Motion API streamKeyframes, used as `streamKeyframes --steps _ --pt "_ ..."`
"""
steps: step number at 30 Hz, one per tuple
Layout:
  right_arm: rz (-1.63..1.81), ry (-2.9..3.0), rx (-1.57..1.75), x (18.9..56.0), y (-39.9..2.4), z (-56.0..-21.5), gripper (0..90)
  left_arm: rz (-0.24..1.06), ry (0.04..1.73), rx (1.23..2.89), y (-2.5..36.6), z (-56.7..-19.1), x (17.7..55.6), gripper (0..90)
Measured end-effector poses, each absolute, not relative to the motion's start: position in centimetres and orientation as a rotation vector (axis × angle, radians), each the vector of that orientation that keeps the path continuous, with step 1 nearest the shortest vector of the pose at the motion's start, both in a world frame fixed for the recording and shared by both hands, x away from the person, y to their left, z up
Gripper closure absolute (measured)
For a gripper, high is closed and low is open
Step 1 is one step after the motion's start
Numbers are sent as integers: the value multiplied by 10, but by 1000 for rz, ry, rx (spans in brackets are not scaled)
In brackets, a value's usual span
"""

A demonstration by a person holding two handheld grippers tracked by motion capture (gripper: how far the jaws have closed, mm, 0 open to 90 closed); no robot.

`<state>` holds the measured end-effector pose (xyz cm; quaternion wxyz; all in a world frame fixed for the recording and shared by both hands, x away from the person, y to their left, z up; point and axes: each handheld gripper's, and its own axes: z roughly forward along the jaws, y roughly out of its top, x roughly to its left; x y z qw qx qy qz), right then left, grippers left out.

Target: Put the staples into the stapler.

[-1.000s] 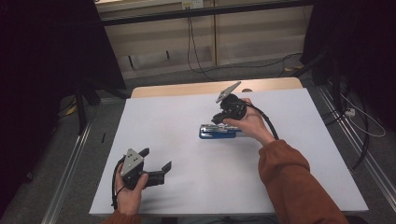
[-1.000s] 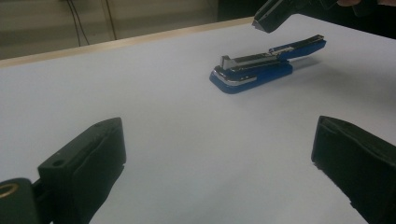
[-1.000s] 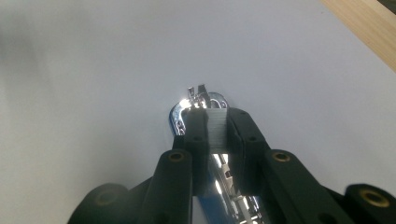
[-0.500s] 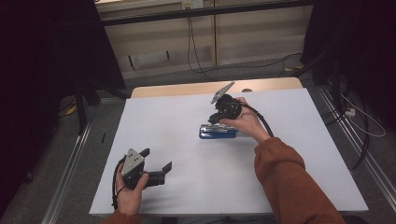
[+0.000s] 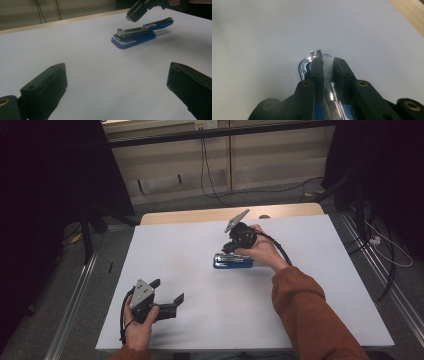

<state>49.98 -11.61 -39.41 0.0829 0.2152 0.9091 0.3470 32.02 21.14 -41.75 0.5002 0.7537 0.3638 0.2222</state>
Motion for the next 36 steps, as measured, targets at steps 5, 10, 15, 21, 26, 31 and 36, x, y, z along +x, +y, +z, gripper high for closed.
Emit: streamKeyframes --steps 5,10,15,21,26,31,36 --pt "1050 2714 610 502 -116 -394 792 540 877 1823 211 -417 320 32" --pt "1073 2726 576 504 -115 -396 792 535 877 1824 211 -417 320 32" --pt "1079 2737 542 506 -113 -401 792 538 875 1823 212 -417 320 32" --pt "1096 2747 500 507 -111 -403 792 535 877 1824 212 -417 320 32" --pt "1080 2769 466 510 -110 -405 792 537 881 1825 212 -417 321 32" --pt "1054 2798 441 513 -109 -408 792 535 879 1823 212 -417 321 32" --pt "1045 2806 407 515 -106 -407 792 538 882 1823 212 -417 320 32"
